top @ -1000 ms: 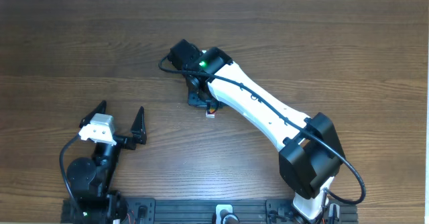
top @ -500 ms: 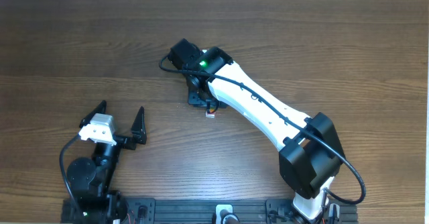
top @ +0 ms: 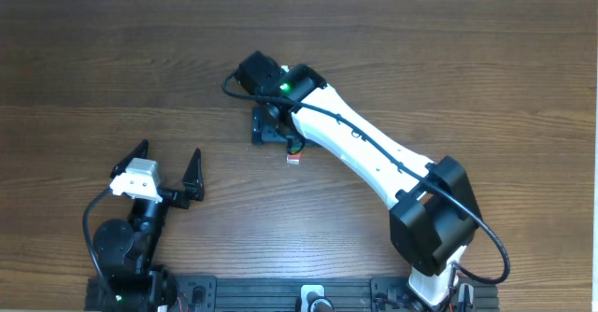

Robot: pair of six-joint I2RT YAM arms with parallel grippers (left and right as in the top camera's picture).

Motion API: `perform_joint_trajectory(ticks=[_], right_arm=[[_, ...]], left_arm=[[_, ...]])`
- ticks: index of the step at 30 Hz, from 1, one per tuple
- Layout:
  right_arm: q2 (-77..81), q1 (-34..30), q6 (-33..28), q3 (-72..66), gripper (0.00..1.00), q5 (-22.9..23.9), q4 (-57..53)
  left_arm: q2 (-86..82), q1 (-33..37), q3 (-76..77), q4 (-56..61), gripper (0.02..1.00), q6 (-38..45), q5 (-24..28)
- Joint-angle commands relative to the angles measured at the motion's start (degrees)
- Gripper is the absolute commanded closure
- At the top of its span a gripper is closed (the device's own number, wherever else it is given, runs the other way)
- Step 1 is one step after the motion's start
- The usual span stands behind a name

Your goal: Stack Cubes

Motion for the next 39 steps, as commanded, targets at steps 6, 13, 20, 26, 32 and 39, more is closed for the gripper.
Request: perform_joint_trajectory(ticks=[6,13,20,26,32,39], right_arm=[[-1.07,-10.64,-10.64,1.66,0.007,1.18,2.56],[-7.13,-24.98,-17.49,0.94,0.009,5.77,3.3],[-19.02,-28.87,-24.06,-13.2,0.009,8.76,13.97],[-34.07,-30.91,-26.12,-31.82,0.009,8.7,26.32],[-52.33,-34.93,-26.14,-49.96,0.012,7.87,34.97],[-71.78,-41.09,-30.47,-66.25,0.007,-4.61,43.67]], left_arm=[[-0.42,0.09,-0.59,0.17,0.018,0.83,0.55],[-0.42,0.09,-0.59,0.17,0.02,0.83,0.55],[-0.42,0.09,-0.59,0.17,0.018,0.83,0.55],[-0.42,0.09,-0.59,0.17,0.018,0.83,0.55],[-0.42,0.09,-0.59,0.17,0.018,0.83,0.55],[-0.42,0.09,-0.59,0.17,0.018,0.83,0.55]])
